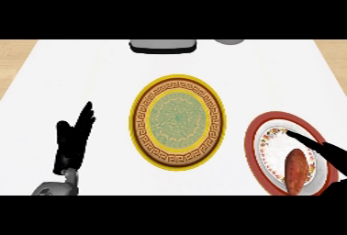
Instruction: Pick the sweet potato from the plate and place it in the plate
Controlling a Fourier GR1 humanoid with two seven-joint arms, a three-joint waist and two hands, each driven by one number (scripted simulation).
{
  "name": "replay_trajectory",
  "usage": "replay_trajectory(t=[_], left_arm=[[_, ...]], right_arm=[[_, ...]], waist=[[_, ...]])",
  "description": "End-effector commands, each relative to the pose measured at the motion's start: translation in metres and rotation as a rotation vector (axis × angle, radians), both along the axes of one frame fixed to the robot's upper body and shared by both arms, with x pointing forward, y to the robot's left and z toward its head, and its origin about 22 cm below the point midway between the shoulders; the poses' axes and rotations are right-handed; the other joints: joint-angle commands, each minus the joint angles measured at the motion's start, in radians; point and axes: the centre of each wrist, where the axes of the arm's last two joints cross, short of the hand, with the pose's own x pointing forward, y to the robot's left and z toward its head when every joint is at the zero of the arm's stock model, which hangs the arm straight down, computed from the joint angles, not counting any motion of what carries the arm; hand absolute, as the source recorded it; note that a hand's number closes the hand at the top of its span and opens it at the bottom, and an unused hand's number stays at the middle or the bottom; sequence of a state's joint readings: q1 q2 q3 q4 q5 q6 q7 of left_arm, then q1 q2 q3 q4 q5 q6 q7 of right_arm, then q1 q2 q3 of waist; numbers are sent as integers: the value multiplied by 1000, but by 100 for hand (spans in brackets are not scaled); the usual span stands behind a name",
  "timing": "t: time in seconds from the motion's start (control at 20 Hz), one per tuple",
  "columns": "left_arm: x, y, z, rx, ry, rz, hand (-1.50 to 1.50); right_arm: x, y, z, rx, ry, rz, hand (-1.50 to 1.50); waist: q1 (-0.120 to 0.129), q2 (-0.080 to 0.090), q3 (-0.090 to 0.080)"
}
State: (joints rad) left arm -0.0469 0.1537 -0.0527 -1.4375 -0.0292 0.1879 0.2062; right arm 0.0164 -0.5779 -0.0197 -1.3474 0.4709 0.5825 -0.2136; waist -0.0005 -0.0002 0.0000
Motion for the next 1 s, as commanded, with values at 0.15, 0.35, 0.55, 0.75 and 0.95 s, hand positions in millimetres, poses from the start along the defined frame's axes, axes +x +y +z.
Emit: replay_trajectory(t=[0.15,0.35,0.55,0.75,0.95], left_arm=[[-15,-1,-2,-1,-15,1,0],[-22,-5,20,-17,-8,-15,0],[-12,-2,6,-4,5,-17,0],[-11,-4,-12,4,5,1,0],[-7,1,-4,5,-1,6,0]], right_arm=[[5,13,-12,-22,28,14,-150],[2,2,-26,-37,-71,64,150],[5,1,-30,-49,-110,59,150],[9,-9,-19,-84,-195,-7,150],[1,-25,-10,-154,-352,-162,150]], waist=[[2,0,0],[7,-1,1],[3,0,0],[1,0,0],[-6,-1,0]])
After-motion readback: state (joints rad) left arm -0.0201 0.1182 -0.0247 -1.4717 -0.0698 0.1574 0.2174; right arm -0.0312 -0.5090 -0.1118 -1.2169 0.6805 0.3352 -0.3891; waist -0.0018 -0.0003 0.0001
